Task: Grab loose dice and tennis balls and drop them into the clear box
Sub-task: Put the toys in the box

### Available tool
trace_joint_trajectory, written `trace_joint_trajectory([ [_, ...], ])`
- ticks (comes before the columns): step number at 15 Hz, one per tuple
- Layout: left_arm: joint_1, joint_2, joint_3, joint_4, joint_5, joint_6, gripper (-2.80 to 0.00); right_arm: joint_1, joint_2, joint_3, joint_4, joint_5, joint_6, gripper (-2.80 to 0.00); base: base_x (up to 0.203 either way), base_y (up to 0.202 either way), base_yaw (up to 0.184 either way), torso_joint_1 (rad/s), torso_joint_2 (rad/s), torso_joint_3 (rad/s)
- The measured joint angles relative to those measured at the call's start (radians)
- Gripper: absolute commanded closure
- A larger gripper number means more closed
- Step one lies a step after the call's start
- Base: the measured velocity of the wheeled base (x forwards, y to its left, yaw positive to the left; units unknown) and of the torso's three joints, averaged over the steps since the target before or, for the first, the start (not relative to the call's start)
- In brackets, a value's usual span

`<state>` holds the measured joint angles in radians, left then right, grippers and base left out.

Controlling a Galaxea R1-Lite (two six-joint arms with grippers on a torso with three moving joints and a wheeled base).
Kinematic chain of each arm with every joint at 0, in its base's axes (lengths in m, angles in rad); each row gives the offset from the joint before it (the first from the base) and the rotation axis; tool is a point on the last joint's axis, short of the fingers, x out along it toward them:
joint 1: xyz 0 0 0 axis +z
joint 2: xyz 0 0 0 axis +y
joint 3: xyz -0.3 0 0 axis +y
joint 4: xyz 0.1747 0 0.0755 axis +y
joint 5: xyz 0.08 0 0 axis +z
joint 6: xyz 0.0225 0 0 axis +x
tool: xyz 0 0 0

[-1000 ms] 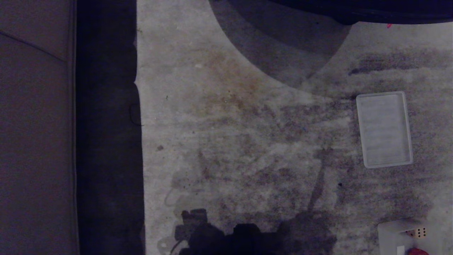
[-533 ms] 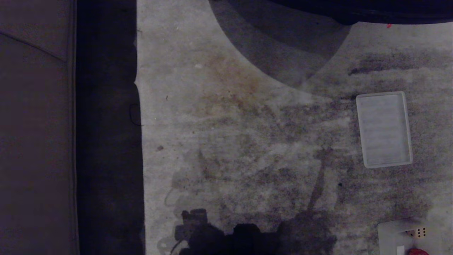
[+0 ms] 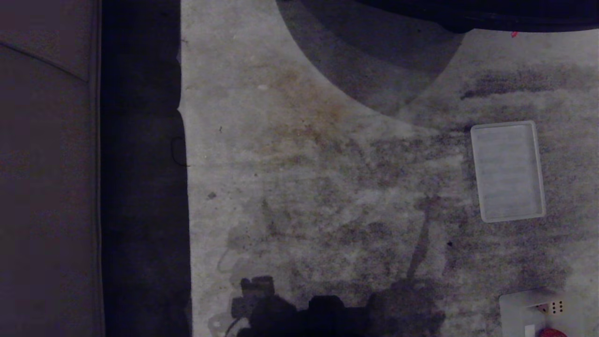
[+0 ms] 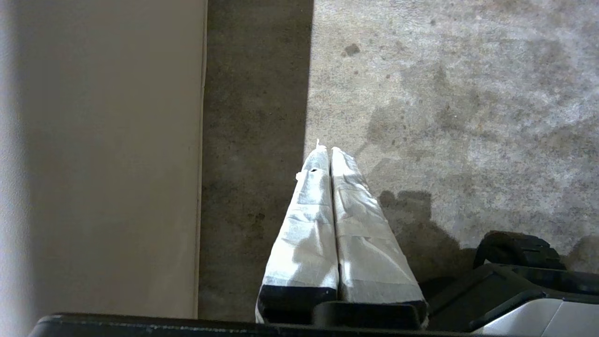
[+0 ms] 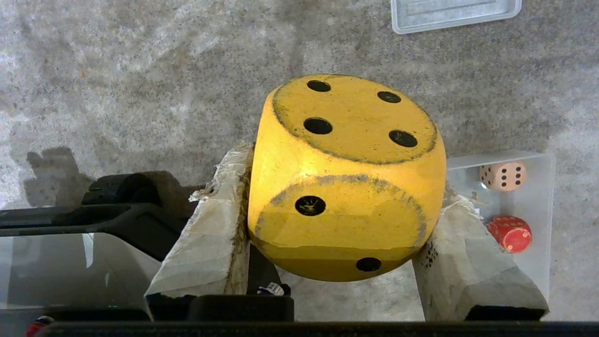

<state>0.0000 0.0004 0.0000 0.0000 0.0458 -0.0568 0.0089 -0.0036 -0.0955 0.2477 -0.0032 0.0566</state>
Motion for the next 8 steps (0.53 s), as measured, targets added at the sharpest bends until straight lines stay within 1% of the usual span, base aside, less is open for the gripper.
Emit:
trace_joint_trajectory([
  [2, 0.000, 0.000, 0.000, 0.000, 0.001, -0.005, 0.00, 0.000, 0.000, 0.000, 0.000, 0.000, 0.001, 0.00, 0.000, 0.000, 0.000, 0.000, 0.00, 0.000],
  [5, 0.000, 0.000, 0.000, -0.002, 0.014, -0.042, 0.00, 0.000, 0.000, 0.000, 0.001, 0.000, 0.001, 0.00, 0.000, 0.000, 0.000, 0.001, 0.00, 0.024],
  [8, 0.000, 0.000, 0.000, -0.006, 0.019, -0.074, 0.00, 0.000, 0.000, 0.000, 0.001, 0.000, 0.001, 0.00, 0.000, 0.000, 0.000, 0.004, 0.00, 0.188],
])
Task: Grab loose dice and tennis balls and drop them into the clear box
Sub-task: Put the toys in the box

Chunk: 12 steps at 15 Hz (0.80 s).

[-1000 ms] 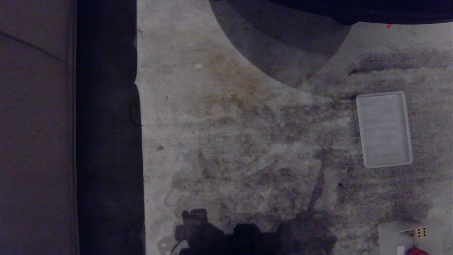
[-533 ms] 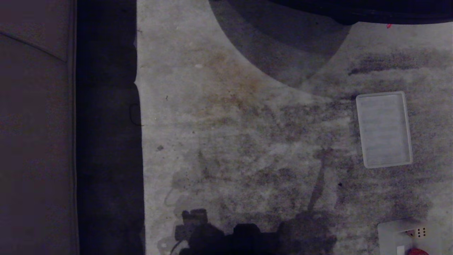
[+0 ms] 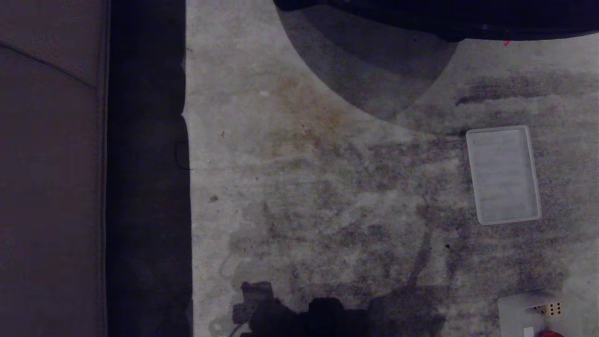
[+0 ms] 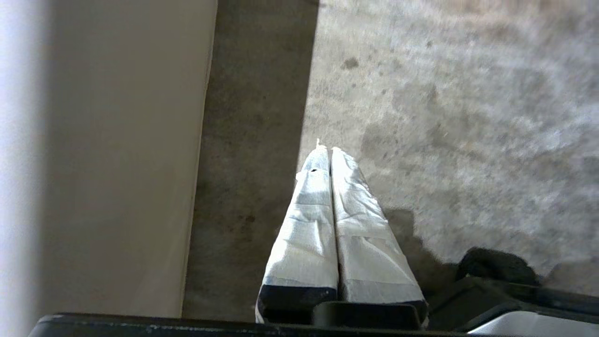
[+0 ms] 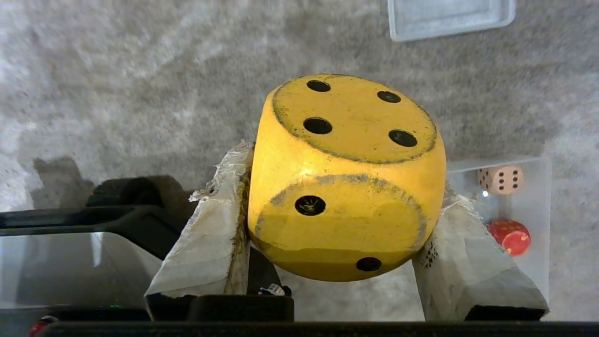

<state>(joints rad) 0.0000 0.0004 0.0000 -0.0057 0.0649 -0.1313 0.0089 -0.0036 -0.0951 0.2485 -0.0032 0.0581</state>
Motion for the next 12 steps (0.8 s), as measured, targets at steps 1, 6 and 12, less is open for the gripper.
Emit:
trace_joint_trajectory([
  [1, 0.000, 0.000, 0.000, -0.001, 0.000, -0.004, 0.00, 0.000, 0.000, 0.000, 0.000, 0.000, 0.000, 0.00, 0.000, 0.000, 0.000, 0.002, 0.00, 0.205],
  [6, 0.000, 0.000, 0.000, 0.001, -0.001, 0.007, 0.00, 0.000, 0.000, 0.000, 0.000, 0.000, 0.000, 0.00, 0.000, 0.000, 0.000, 0.002, 0.00, 0.204],
  [12, 0.000, 0.000, 0.000, 0.007, -0.031, 0.106, 0.00, 0.000, 0.000, 0.000, 0.000, 0.000, 0.000, 0.00, 0.000, 0.000, 0.000, 0.003, 0.00, 0.203],
])
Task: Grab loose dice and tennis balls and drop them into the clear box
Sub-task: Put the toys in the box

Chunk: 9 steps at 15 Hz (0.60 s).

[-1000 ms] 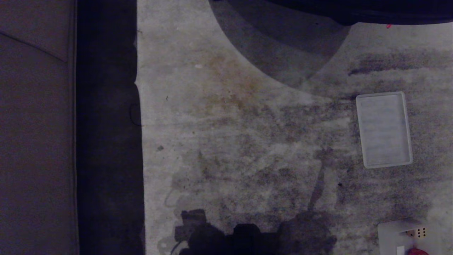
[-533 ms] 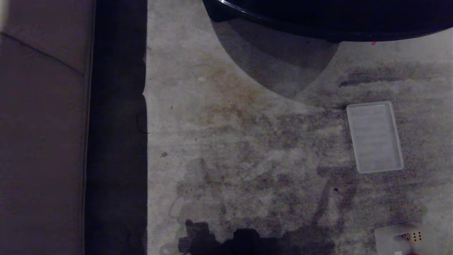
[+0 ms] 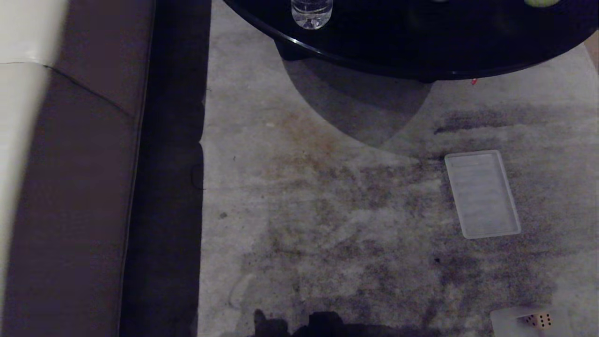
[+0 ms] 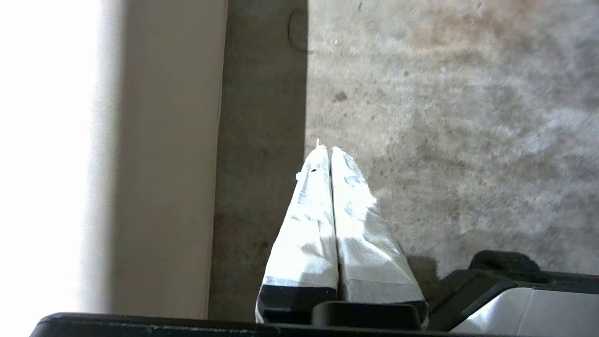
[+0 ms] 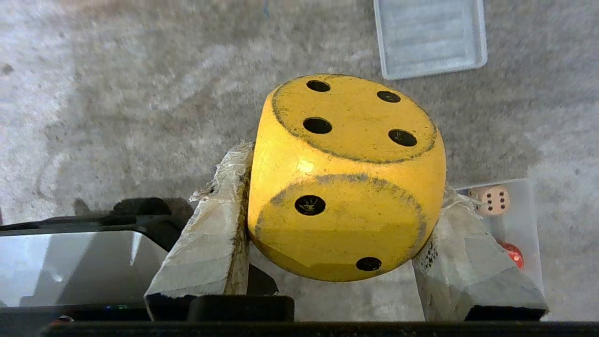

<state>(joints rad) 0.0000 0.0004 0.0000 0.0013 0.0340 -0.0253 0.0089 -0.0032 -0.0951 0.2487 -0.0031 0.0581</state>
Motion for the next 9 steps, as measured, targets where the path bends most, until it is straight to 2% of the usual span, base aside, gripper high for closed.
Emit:
trace_joint_trajectory([
  [4, 0.000, 0.000, 0.000, -0.001, 0.012, -0.040, 0.00, 0.000, 0.000, 0.000, 0.000, 0.000, 0.000, 0.00, 0.000, 0.000, 0.000, 0.001, 0.00, 0.202],
  [9, 0.000, 0.000, 0.000, -0.001, 0.013, -0.041, 0.00, 0.000, 0.000, 0.000, 0.000, 0.000, 0.000, 0.00, 0.000, 0.000, 0.000, 0.002, 0.00, 0.201],
])
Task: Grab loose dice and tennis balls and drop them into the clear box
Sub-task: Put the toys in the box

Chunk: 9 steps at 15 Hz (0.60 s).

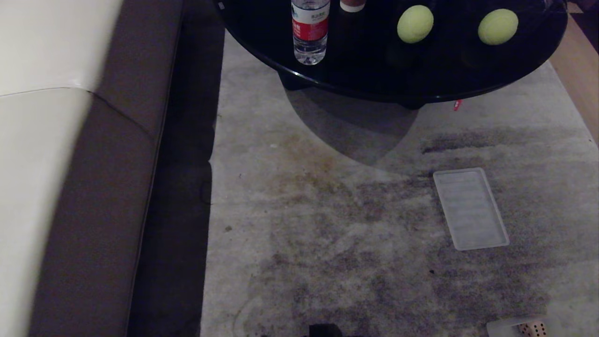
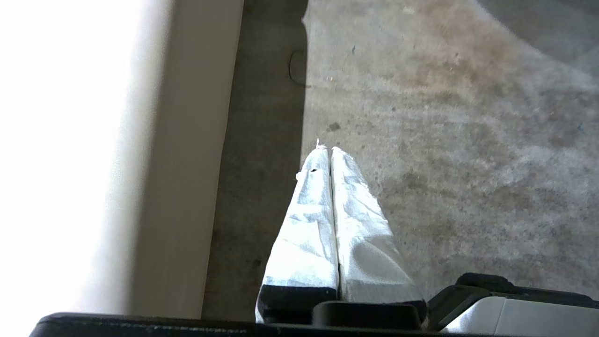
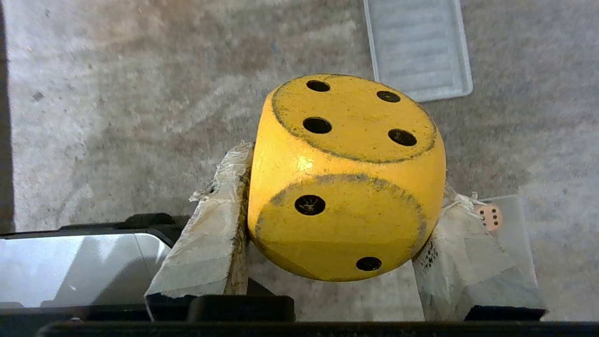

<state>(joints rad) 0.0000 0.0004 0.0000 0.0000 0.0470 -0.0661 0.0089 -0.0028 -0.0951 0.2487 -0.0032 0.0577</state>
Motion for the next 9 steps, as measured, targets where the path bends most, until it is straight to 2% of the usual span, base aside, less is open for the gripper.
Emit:
trace_joint_trajectory([
  [9, 0.000, 0.000, 0.000, 0.000, -0.006, 0.019, 0.00, 0.000, 0.001, 0.000, 0.000, 0.000, 0.000, 0.00, 0.000, 0.000, 0.000, 0.002, 0.00, 0.204],
])
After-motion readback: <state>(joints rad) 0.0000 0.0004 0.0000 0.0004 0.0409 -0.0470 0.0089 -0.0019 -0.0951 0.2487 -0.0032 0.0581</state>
